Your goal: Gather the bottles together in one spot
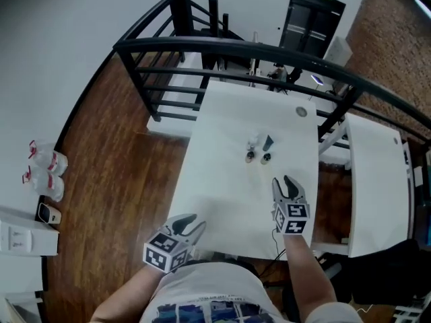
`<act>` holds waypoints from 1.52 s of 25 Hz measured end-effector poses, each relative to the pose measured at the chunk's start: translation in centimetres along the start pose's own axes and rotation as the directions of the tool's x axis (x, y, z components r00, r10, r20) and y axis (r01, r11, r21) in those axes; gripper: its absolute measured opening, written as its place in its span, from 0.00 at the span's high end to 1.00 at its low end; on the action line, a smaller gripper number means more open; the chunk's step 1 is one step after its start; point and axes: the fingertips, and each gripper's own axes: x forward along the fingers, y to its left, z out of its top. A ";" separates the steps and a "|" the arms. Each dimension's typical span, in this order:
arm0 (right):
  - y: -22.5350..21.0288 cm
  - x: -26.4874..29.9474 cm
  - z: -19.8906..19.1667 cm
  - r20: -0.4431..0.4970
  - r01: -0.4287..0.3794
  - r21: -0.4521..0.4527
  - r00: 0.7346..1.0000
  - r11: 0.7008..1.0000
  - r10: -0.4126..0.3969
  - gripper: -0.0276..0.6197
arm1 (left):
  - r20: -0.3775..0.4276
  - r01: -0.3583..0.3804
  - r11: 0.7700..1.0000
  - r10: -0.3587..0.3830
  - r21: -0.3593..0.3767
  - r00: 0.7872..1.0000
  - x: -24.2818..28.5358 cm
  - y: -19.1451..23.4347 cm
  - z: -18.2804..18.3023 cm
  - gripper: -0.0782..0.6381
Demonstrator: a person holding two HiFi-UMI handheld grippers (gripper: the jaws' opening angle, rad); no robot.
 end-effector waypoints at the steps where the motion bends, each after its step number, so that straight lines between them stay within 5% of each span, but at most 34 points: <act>1: 0.9 -1.9 -0.2 -0.011 0.002 0.010 1.000 1.000 -0.002 0.69 | 0.005 0.013 1.000 -0.013 0.010 1.000 -0.2 0.1 0.2 0.69; 11: 9.5 -18.6 -3.3 -0.079 0.067 0.103 0.995 0.992 -0.059 0.68 | 0.068 -0.001 0.999 -0.003 0.054 0.998 -1.4 1.0 0.0 0.70; 18: 13.9 -25.1 -3.9 -0.092 -0.006 0.113 0.996 0.994 0.016 0.67 | 0.041 -0.030 1.000 0.030 0.004 0.999 -4.4 -1.1 -2.0 0.70; 28: 12.7 -33.1 -4.4 -0.070 -0.075 0.078 0.994 0.994 0.080 0.67 | 0.082 -0.155 0.983 0.147 0.095 0.986 -10.6 -7.5 -5.0 0.70; 34: 11.0 -36.1 -7.7 -0.062 -0.027 -0.001 0.998 1.000 0.027 0.67 | 0.074 -0.224 0.972 0.219 0.066 0.973 -13.4 -10.2 -9.3 0.70; 38: 11.8 -37.6 -9.4 -0.088 -0.063 0.057 0.994 0.996 0.068 0.67 | 0.042 -0.263 0.963 0.260 0.060 0.965 -15.3 -11.3 -12.0 0.70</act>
